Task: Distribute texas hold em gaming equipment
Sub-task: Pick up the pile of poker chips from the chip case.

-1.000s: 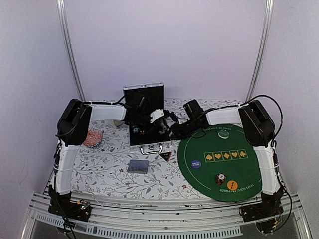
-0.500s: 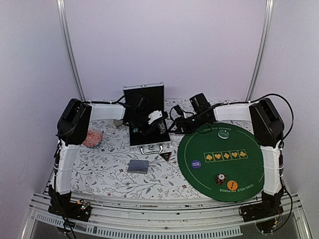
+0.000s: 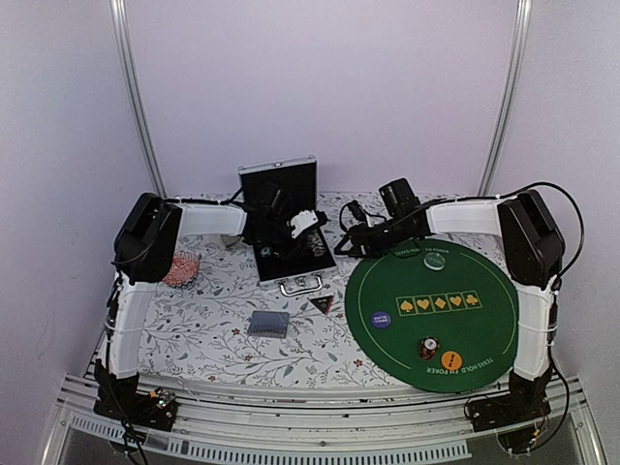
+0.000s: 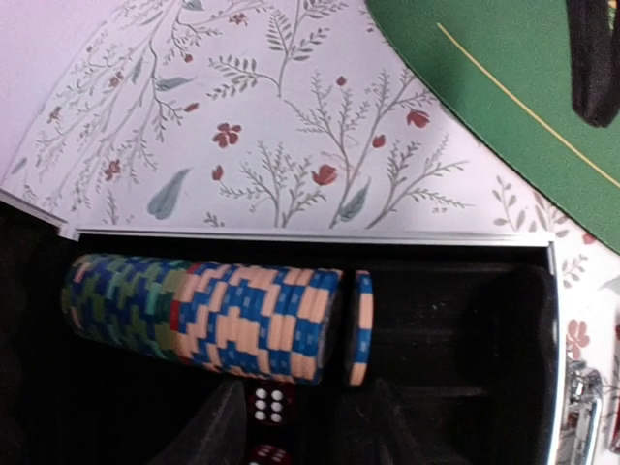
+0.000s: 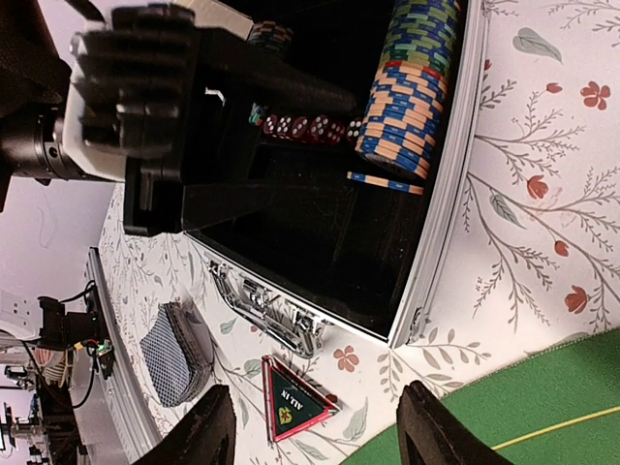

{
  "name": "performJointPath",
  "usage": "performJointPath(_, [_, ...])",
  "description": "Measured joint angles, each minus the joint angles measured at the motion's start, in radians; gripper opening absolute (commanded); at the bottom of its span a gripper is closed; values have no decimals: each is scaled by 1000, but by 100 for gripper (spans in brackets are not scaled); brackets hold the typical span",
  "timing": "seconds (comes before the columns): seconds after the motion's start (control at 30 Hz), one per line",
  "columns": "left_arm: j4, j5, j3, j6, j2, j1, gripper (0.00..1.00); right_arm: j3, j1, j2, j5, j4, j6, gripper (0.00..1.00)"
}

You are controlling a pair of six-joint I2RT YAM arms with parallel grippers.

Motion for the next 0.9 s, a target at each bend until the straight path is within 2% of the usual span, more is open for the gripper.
performJointPath(0.2, [75, -27, -16, -21, -10, 1, 75, -29, -2, -20, -2, -1, -6, 60])
performJointPath(0.27, [89, -20, -16, -20, -10, 1, 79, -36, -4, -31, -2, -2, -9, 60])
performJointPath(0.73, [105, -28, 93, -2, 79, 0, 62, -85, -27, -71, -2, 2, -21, 61])
performJointPath(0.83, [95, -6, 106, 6, 85, 0, 56, -91, -27, -71, -2, 2, -21, 61])
performJointPath(0.9, [92, 15, 104, 17, 85, 1, 55, -95, -27, -71, -2, 2, -22, 61])
